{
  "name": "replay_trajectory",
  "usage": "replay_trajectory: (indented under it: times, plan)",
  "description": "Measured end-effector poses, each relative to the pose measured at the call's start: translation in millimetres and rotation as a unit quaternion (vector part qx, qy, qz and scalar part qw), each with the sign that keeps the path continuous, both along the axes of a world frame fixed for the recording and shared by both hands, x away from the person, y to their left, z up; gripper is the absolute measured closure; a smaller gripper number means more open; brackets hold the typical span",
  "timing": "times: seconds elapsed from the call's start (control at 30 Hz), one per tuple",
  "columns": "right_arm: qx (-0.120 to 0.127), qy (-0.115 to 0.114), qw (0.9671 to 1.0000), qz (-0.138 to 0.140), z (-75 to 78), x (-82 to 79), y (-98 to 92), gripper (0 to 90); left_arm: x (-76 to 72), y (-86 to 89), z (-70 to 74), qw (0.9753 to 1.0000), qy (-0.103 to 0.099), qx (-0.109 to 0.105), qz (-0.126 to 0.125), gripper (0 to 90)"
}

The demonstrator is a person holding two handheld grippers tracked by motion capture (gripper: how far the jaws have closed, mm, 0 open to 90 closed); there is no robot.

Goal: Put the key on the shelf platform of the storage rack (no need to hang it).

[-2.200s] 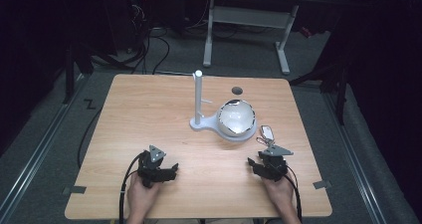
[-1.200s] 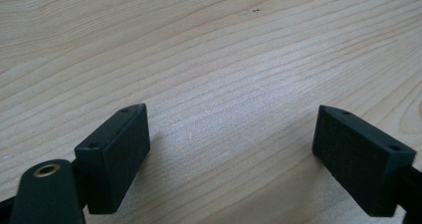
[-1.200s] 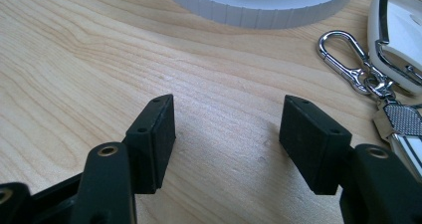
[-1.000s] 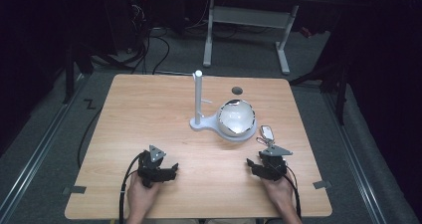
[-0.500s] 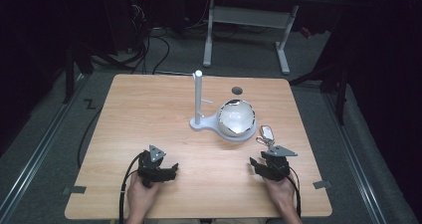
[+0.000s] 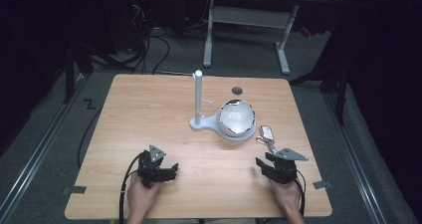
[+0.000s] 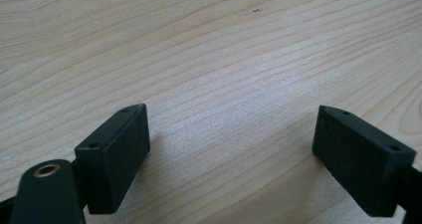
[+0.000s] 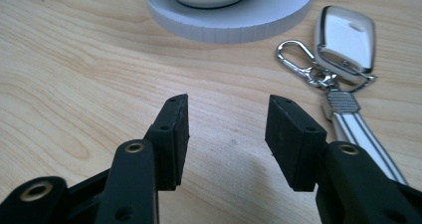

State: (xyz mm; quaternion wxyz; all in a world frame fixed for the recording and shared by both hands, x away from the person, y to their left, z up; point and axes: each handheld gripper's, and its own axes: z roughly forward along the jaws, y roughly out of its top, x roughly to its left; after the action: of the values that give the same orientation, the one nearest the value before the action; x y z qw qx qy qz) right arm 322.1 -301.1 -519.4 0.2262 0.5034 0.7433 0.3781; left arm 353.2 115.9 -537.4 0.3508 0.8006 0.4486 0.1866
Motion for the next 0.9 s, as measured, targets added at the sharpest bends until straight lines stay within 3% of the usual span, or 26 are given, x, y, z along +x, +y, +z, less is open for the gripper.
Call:
replay_trajectory:
  times: [0.53, 0.67, 0.9]
  plan:
    - [0.009, -0.032, 0.9985, -0.044, 10.9, -14.0, -27.3, 57.0, 0.0, -0.1, 0.0, 1.0000, 0.000, -0.001, 0.000, 15.3]
    - [0.015, -0.029, 0.9980, -0.054, 11.9, -13.2, -31.4, 57.0, 0.0, -0.1, 0.0, 1.0000, 0.000, 0.000, 0.000, 15.3]
    - [0.000, -0.019, 0.9976, -0.066, 10.1, -3.7, -39.7, 56.7, 0.0, -0.1, 0.0, 1.0000, 0.000, 0.000, 0.000, 15.3]
